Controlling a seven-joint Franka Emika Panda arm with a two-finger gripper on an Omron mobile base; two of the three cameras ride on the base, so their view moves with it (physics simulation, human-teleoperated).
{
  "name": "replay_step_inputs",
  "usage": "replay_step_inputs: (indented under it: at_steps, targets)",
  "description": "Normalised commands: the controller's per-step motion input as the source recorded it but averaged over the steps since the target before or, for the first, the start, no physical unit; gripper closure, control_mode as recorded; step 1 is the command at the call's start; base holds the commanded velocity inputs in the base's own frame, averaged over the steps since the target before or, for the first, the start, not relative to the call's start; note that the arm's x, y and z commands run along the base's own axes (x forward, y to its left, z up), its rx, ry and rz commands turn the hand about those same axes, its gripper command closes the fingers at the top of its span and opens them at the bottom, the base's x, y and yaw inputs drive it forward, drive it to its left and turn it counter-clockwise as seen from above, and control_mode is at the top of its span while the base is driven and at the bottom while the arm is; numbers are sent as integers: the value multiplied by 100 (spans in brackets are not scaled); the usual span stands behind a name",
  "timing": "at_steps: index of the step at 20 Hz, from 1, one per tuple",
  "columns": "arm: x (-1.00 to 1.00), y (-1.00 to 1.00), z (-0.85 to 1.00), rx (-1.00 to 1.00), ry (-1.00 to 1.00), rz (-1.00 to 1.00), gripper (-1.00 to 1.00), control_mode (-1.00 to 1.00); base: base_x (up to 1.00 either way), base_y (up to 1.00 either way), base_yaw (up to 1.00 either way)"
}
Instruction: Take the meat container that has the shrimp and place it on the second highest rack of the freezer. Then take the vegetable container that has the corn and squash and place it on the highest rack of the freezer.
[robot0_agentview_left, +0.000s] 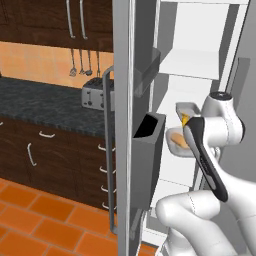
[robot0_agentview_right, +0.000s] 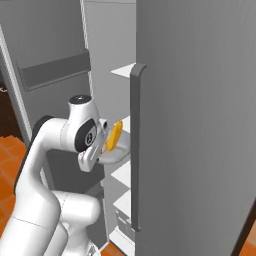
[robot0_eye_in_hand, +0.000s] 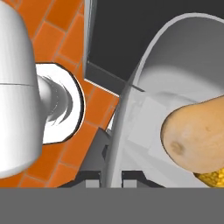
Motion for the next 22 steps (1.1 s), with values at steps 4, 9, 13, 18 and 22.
replay_step_inputs:
  at_steps: [4,9,13,18,22]
  targets:
    - [-18,0,57,0,-11,0,100,-100,0,0,0]
    - [-22,-1,63,0,-16,0,100,-100,0,0,0]
    - [-33,0,59,0,-27,0,100,-100,0,0,0]
    - [-4,0,77,0,-25,0,100,-100,0,0,0]
    - [3,0,71,0,-17,-1,100,-100,0,0,0]
